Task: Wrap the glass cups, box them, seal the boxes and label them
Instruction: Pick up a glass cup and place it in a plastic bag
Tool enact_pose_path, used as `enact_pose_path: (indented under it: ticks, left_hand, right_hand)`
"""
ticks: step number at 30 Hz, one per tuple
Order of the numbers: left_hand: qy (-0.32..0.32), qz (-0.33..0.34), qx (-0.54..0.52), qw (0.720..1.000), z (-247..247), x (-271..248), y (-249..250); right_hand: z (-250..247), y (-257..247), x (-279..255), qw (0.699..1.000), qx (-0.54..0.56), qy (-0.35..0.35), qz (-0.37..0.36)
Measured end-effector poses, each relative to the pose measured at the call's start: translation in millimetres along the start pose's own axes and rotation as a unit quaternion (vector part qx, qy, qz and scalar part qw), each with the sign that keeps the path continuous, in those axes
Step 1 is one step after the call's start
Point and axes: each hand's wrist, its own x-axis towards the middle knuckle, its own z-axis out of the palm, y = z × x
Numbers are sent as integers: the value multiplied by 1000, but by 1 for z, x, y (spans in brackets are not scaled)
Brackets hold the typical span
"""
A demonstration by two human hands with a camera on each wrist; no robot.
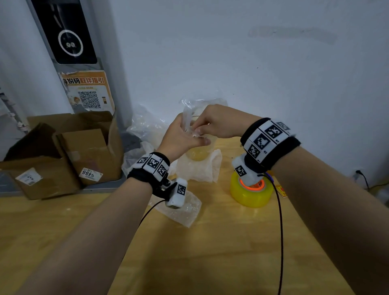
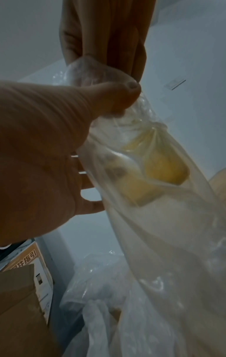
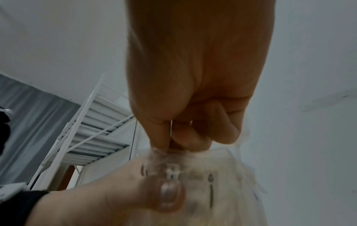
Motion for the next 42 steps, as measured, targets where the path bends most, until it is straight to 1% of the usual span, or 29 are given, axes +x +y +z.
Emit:
enact_pose_path:
  ticks: [1, 3, 4, 6, 8, 10, 12, 14, 17, 20, 21, 25, 28, 30, 33, 35, 37, 39, 42]
  left_hand:
    - [2, -2, 3, 1000, 0, 0, 0]
    - [17, -8, 18, 1000, -2, 2, -2]
    - [29, -12, 24, 999, -3, 2, -3]
    - [62, -24, 23, 998, -4, 3, -3]
    - [84, -32, 4, 996, -6, 4, -2]
    - [92, -40, -13, 995, -7, 4, -1]
    - [93, -49, -20, 994, -8, 6, -3]
    - [89, -54, -17, 994, -8, 6, -2]
    - [68, -55, -7, 996, -7, 7, -5]
    - [63, -52, 7, 997, -8, 6, -8]
    - [58, -50, 8, 997, -8, 6, -9]
    - [41, -50, 1, 998, -9, 6, -16]
    - [24, -53, 22, 998, -9, 4, -19]
    - [10, -60, 12, 998, -9, 3, -20]
    - [-4, -74, -18, 997, -8, 0, -16]
    - [-10, -75, -34, 997, -7, -1, -13]
    - [-19, -77, -64, 995, -6, -1, -9]
    - [-25, -87, -89, 992, -6, 1, -7]
    - [-47, -89, -107, 989, -6, 1, -3]
  right_hand:
    - [2, 1, -2, 999, 28, 24, 15]
    - [7, 5, -4, 987, 106, 112, 43]
    - [10, 9, -5, 973, 146, 171, 55]
    - [15, 18, -8, 934, 213, 275, 83]
    - [21, 25, -11, 905, 242, 331, 111]
    - [28, 32, -12, 890, 264, 350, 127]
    - [36, 37, -12, 882, 302, 333, 142]
    - [44, 41, -10, 883, 327, 300, 151]
    - [47, 43, -11, 897, 349, 247, 109]
    - [43, 41, -12, 914, 328, 229, 63]
    - [43, 40, -11, 920, 320, 218, 59]
    - [46, 44, -12, 923, 332, 173, 93]
    - [49, 45, -14, 923, 330, 164, 111]
    - [51, 44, -16, 921, 331, 165, 123]
    - [51, 47, -16, 912, 345, 161, 152]
    - [52, 50, -16, 901, 369, 142, 180]
    - [56, 53, -15, 882, 411, 108, 203]
    - [61, 56, -14, 861, 457, 76, 211]
    - [63, 57, -17, 825, 530, 53, 189]
